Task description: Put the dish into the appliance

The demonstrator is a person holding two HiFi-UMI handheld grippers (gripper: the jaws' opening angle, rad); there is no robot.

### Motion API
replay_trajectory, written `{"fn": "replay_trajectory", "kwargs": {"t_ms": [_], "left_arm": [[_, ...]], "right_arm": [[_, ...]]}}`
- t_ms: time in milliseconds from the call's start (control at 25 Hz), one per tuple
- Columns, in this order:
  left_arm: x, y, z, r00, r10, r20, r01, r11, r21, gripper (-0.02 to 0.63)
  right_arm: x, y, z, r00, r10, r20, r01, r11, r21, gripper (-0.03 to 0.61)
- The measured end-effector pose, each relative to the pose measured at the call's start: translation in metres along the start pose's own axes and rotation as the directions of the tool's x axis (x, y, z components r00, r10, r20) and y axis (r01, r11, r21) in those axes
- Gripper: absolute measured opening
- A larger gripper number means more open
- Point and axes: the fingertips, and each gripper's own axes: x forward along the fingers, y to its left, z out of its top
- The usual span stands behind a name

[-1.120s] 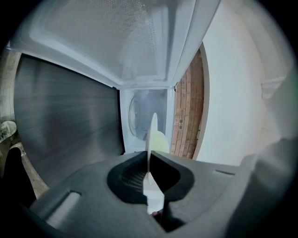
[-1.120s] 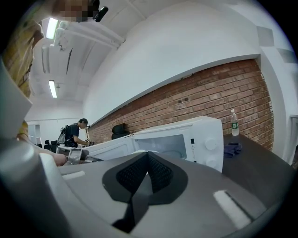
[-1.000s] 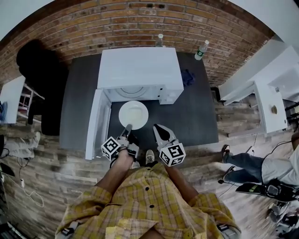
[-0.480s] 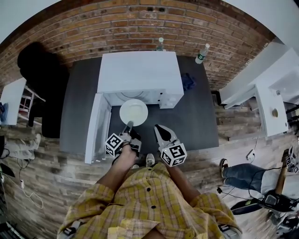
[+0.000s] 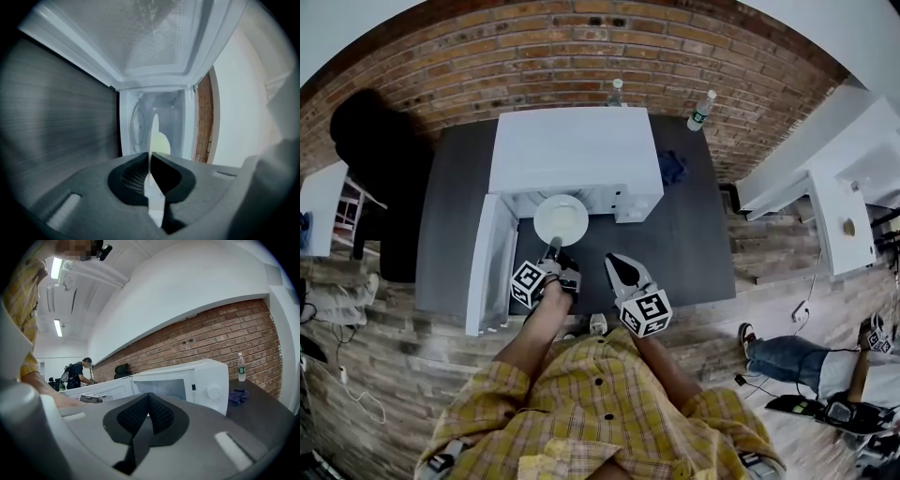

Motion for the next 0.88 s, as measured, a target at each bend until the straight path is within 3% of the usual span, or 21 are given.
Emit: {"fn": "replay_trajectory", "kwargs": {"t_ms": [480,880], "left_arm": [[0.032,0.024,0.013,0.999,0.038,0.026,-0.039,0.999,0.022,0.009],[0.060,0.033,0.021,0.998,0.025,0.059,-0.024,1.000,-0.013,0.011]], "right_arm": [[0.009,-0.011,-0.001,1.000,0.005,-0.014,-0.005,1.000,-0.009,0.005],[0.017,-0.017,-0.001,1.000,-0.001,-0.019,0.001,1.000,-0.006,0.005]]}}
